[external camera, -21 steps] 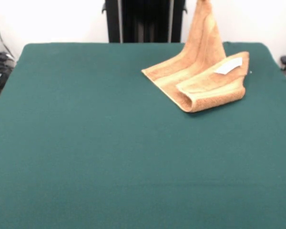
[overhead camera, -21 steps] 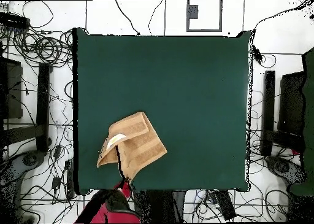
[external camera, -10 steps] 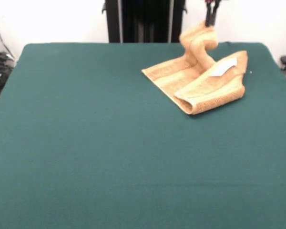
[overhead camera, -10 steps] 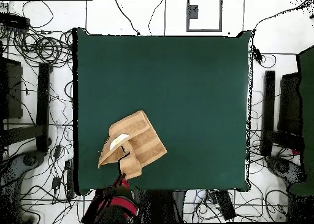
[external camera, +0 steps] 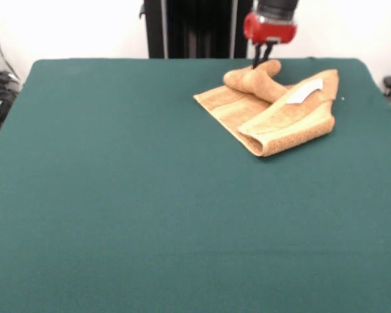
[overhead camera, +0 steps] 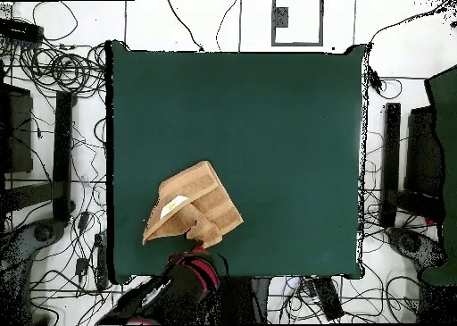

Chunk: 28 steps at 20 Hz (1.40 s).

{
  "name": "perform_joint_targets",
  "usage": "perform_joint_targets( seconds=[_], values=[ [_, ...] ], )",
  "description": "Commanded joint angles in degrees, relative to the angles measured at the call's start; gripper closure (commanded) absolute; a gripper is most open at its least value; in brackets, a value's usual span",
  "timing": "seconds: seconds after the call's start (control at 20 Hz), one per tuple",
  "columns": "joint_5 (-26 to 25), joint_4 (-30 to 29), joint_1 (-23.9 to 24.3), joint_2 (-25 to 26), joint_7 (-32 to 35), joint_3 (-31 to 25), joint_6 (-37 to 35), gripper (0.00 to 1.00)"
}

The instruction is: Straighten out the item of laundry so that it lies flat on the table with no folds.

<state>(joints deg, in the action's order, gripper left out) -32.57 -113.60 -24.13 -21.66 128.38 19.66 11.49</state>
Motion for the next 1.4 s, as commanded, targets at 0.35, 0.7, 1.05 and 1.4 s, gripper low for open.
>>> perform_joint_targets(
  seconds=[0.35,0.7,1.05,1.4],
  values=[
    [11.8,10.9,-1.0,15.9,6.1,0.0,13.0,1.0],
    [16.0,11.3,-1.6,18.6,7.1,-1.9,15.9,1.0],
    [11.1,5.7,4.3,12.5,10.3,-9.8,15.2,1.0],
    [10.8,-1.5,8.3,2.9,12.2,-14.0,13.8,1.0]
  ],
)
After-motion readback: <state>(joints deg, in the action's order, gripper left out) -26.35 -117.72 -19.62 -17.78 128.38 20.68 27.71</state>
